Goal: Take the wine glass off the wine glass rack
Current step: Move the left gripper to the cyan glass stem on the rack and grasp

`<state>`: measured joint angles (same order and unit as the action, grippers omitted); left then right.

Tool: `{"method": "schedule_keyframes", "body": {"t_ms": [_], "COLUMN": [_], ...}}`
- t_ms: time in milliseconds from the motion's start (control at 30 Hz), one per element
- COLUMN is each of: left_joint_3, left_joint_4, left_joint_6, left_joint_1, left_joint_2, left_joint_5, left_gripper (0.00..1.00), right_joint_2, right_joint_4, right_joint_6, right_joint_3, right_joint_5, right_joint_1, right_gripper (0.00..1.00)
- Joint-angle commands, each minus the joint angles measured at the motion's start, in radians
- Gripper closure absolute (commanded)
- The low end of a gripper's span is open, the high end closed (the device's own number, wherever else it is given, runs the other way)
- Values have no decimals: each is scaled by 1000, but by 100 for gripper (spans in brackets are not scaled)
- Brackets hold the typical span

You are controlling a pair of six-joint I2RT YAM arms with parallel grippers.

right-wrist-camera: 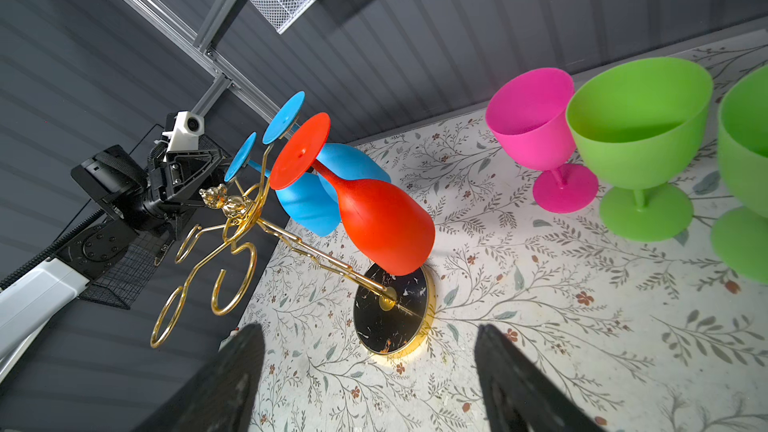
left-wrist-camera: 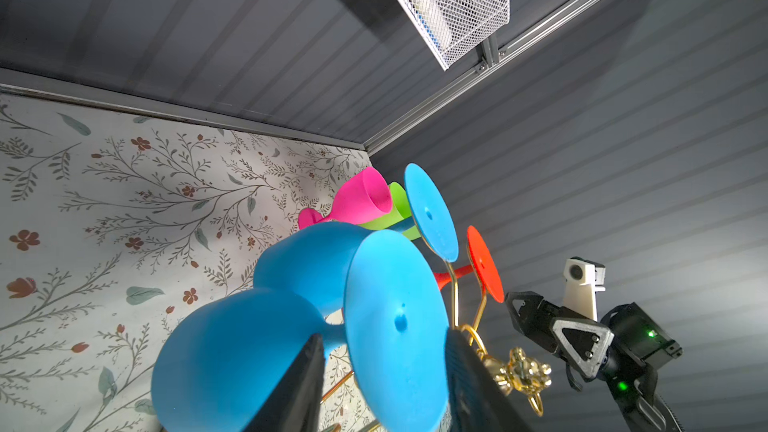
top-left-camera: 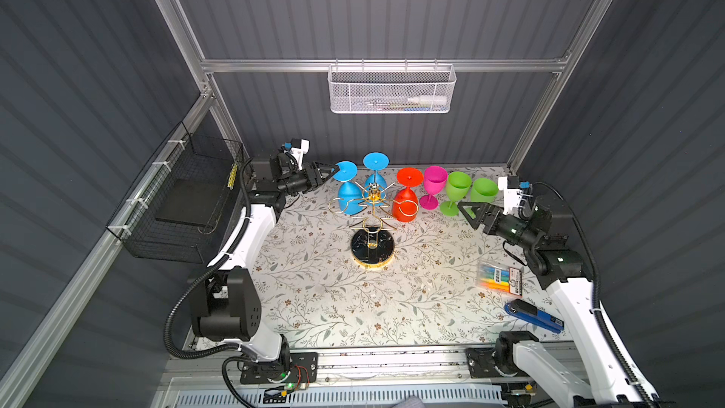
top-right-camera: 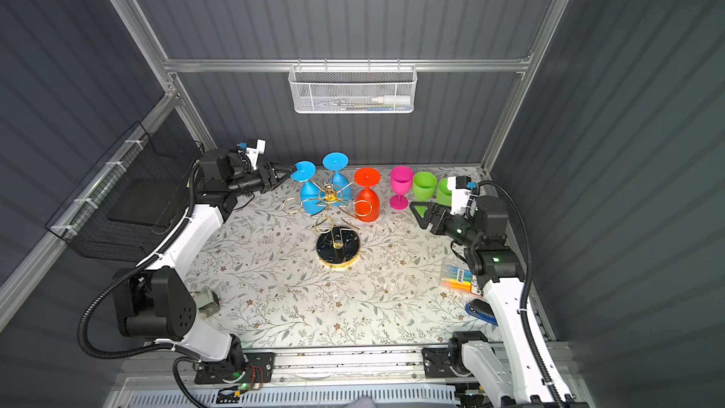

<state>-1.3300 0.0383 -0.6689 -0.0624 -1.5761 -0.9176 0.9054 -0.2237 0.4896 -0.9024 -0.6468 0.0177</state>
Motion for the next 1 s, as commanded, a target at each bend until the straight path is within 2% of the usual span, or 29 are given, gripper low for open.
{"method": "schedule_keyframes", "body": {"t_ms": [0,533,967], "left_joint_3": [-38,-64,-75], "left_joint_4": [-13,-72,-100], "left_joint_6": [11,49,52], "left_joint_1": [-11,-20,-20], "left_joint_2": [-10,-15,-3], "left_joint_5": [-23,-19,-16], "left_gripper": [56,77,88], "right_joint_2": [-15,-10,-11], "right_joint_4": [14,14,11], "right_joint_6": [-5,-5,-2], "right_joint_3": [5,10,20], "right_joint_5": [12,18,25], "right_joint_1": [7,17,23], "right_gripper": [18,17,17]}}
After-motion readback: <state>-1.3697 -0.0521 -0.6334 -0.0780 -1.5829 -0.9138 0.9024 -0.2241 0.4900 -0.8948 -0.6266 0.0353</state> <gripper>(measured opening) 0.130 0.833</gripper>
